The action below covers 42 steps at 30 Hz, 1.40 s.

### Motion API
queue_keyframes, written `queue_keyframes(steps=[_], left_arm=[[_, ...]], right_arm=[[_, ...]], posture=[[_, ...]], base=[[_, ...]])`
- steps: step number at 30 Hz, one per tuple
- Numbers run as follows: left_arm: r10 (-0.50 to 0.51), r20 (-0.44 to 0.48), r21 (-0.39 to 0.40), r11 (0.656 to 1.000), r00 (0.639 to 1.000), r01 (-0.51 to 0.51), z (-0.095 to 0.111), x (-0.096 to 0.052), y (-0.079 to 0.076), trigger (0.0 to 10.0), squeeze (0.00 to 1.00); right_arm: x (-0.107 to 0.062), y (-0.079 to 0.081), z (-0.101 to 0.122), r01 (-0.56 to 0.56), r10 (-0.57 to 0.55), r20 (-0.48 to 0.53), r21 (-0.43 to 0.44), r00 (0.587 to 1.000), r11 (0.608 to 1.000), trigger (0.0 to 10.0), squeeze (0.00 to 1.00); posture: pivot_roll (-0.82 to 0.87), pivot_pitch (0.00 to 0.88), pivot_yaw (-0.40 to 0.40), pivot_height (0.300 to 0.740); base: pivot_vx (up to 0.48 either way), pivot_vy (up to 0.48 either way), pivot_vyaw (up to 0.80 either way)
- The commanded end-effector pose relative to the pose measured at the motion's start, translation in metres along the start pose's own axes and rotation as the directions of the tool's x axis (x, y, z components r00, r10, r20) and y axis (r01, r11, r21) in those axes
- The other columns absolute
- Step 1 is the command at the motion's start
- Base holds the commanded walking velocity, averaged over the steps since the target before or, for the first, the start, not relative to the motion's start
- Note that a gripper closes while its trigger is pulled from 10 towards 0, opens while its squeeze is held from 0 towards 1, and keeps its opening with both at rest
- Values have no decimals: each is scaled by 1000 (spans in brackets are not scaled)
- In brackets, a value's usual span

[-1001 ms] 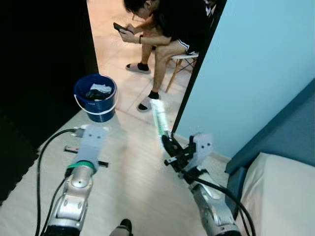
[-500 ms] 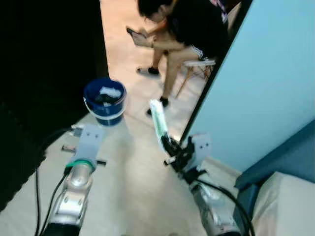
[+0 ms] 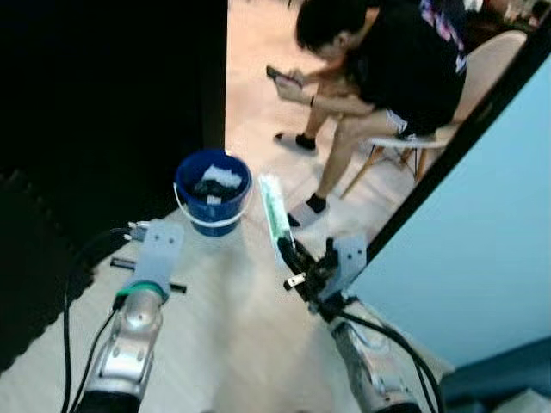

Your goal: Clean up the room

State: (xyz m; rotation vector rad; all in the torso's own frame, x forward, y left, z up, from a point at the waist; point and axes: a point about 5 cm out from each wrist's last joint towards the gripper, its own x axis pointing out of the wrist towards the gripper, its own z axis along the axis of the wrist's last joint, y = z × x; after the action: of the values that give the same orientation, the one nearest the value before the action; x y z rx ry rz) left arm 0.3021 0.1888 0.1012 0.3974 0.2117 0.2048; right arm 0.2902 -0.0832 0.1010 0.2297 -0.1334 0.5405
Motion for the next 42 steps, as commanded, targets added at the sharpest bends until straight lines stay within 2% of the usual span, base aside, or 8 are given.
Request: queue_keyframes(steps=[1, 12, 17, 19, 22, 33, 38, 42], left_arm=[[-16, -9, 1, 1000, 1000, 16, -3, -2, -7, 10000, 0], [-31, -4, 2, 1000, 999, 31, -4, -2, -7, 10000, 0], [-108, 63, 39, 994, 992, 106, 0, -2, -12, 10000, 0], [-253, 137, 63, 967, 958, 247, 4, -5, -20, 10000, 0], [-338, 177, 50, 941, 925, 334, 8, -6, -24, 10000, 0], [-443, 238, 38, 894, 865, 447, 22, -6, -32, 10000, 0], [-483, 270, 62, 872, 833, 485, 32, -3, -28, 10000, 0], [-492, 276, 59, 866, 826, 496, 34, -1, -28, 10000, 0]], right_arm=[[-5, -5, -4, 24, -24, -21, 1, 999, 1000, 10000, 0], [-8, -21, -9, 138, -138, -55, -6, 989, 990, 10000, 0], [-13, -32, -17, 211, -214, -101, -43, 972, 977, 10000, 0], [-23, -54, -26, 359, -372, -147, -108, 917, 927, 10000, 0], [-35, -73, -29, 476, -494, -161, -138, 855, 869, 10000, 0], [-38, -85, -27, 542, -551, -152, -103, 820, 834, 10000, 0], [-40, -92, -27, 603, -613, -130, -110, 779, 790, 10000, 0], [-40, -89, -27, 588, -598, -128, -112, 791, 801, 10000, 0]], posture=[[124, 74, -26, 740], [128, 78, -28, 740], [131, 83, -28, 740], [131, 83, -28, 740], [127, 85, -4, 740], [130, 94, 37, 740], [132, 98, 68, 740], [129, 104, 64, 740]], base=[[472, 0, 706], [471, 0, 128], [472, 0, 0], [471, 0, 0], [469, 0, 0], [471, 0, 0], [472, 0, 0], [472, 0, 0]])
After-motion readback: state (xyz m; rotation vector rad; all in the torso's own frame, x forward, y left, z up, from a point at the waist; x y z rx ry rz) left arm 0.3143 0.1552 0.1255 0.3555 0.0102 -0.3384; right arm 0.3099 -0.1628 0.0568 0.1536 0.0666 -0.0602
